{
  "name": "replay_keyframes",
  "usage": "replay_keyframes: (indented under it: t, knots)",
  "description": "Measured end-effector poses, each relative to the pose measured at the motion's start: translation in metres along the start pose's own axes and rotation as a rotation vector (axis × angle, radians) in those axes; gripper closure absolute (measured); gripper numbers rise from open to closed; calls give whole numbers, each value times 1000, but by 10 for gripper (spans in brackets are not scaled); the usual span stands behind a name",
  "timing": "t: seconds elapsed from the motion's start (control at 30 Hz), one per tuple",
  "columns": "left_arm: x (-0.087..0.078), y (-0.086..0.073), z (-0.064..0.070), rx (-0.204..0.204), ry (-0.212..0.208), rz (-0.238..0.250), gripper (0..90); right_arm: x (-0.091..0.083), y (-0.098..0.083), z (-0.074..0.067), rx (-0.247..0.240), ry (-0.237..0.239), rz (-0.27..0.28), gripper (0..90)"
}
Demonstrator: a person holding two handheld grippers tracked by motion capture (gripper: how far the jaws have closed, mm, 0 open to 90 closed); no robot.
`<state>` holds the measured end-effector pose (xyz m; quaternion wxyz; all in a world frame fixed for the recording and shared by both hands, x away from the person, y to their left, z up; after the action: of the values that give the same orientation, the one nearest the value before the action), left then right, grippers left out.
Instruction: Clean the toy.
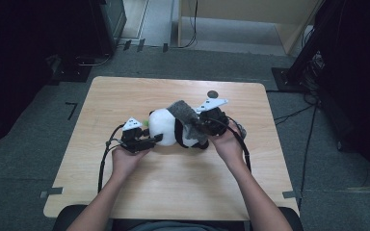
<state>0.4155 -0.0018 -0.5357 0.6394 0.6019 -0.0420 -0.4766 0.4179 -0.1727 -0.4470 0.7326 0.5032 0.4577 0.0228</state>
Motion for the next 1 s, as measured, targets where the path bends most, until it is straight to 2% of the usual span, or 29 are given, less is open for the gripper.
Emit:
replay_keyframes:
  t: [0.1, 0.2, 0.27, 0.4, 0.53, 0.63, 0.77, 0.93, 1.0]
  knots:
    - [0, 0, -1, 9, -11, -3, 435, -9, -4, 7, 10, -18, 3, 759]
    - [0, 0, -1, 13, -16, -4, 430, -15, -10, 14, 62, -6, 5, 760]
    - [0, 0, -1, 14, -17, -5, 425, -17, -11, 18, 73, -4, 11, 760]
    - [-1, 0, -2, 18, -35, -6, 401, -25, -11, 29, 86, -37, 22, 761]
    - [-1, -1, -2, 29, -48, -13, 353, -31, -17, 48, 120, -73, 18, 761]
    - [-1, 0, -1, 40, -51, -10, 325, -34, -25, 65, 177, -89, 24, 760]
    - [0, 1, 1, 71, -52, -16, 288, -26, -34, 73, 253, -46, 29, 758]
    - [3, 0, 2, 125, -33, -22, 245, -8, -39, 66, 301, 15, 31, 755]
    - [4, 0, 2, 120, -34, -20, 243, -3, -41, 63, 311, 26, 23, 753]
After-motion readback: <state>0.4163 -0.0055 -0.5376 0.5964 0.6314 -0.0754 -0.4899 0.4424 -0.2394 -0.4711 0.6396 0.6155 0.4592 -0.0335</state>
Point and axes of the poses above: each handheld gripper's, and its own axes: x roughly forward along the jaws, y roughly out of its top, z roughly to its right, the point moved 10 cm from there along x, roughly forward along the jaws, and after that the axes turned 1 degree about y, right-handed, at the moved point
